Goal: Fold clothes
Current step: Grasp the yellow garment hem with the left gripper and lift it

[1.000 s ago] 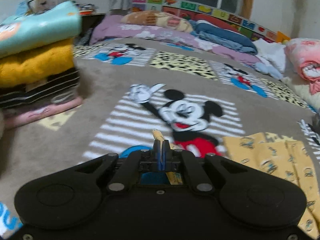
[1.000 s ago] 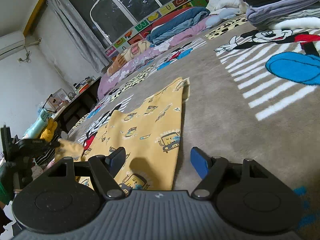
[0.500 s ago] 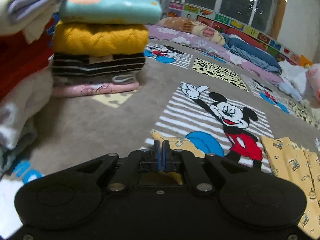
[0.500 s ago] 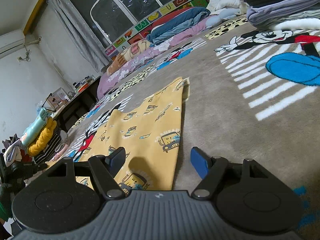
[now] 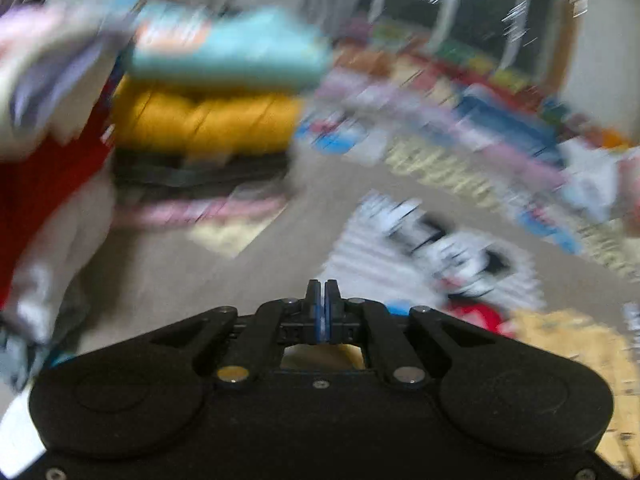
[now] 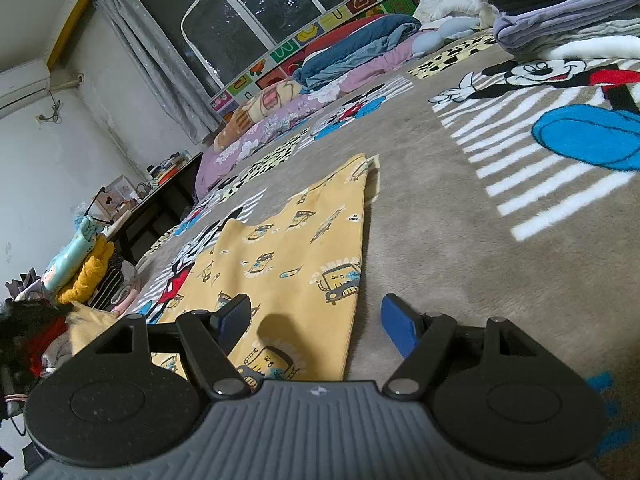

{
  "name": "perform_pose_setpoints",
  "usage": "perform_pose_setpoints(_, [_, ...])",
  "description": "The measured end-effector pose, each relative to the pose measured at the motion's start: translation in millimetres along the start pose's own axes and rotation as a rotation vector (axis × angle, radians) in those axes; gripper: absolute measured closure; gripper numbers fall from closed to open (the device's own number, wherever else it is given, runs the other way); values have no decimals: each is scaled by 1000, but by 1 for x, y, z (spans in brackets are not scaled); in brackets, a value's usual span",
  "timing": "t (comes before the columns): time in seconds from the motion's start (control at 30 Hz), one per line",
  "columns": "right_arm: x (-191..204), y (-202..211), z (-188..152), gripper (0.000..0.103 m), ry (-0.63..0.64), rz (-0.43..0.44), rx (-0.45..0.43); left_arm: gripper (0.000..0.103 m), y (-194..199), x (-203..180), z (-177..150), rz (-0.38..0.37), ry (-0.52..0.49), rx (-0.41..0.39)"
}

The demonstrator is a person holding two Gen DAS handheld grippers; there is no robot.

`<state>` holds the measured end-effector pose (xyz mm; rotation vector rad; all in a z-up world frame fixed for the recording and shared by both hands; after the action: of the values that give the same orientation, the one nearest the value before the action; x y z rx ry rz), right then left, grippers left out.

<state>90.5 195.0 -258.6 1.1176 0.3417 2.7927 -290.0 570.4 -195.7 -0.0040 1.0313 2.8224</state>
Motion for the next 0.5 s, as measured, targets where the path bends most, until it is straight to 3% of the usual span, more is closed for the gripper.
perform_pose_setpoints(0.1, [1,1,0,31,-1,1,0,101,-9,11,-16,4,72,40])
perform_pose_setpoints(0.17, [2,2,1,31,3,1,-4,91,-4,16,-23,-41,150,37])
perform_pose_setpoints(0.23, [8,8,3,31,23,2,-21,64,1,21,-30,-76,229,34])
perform_pose_setpoints(0.27, [12,11,4,31,33,2,-29,60,2,25,-35,-94,273,38])
perform_pose_setpoints(0.4, [27,22,9,31,86,3,-62,59,-4,32,-48,-190,405,109])
perform_pose_setpoints(0.5, [76,32,5,35,313,22,-61,59,-4,33,-46,-222,413,114])
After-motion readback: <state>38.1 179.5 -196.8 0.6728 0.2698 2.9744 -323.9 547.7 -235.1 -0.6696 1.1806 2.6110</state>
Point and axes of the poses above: each gripper's, at about its wrist camera, not at the fingertips, and y roughly against the way its jaws point, x to its left, z to its top, the point moved 8 cm from there along -y, roughly the way its jaws point, and after that the axes turned 12 degrees about z, right-handed, at the moved point
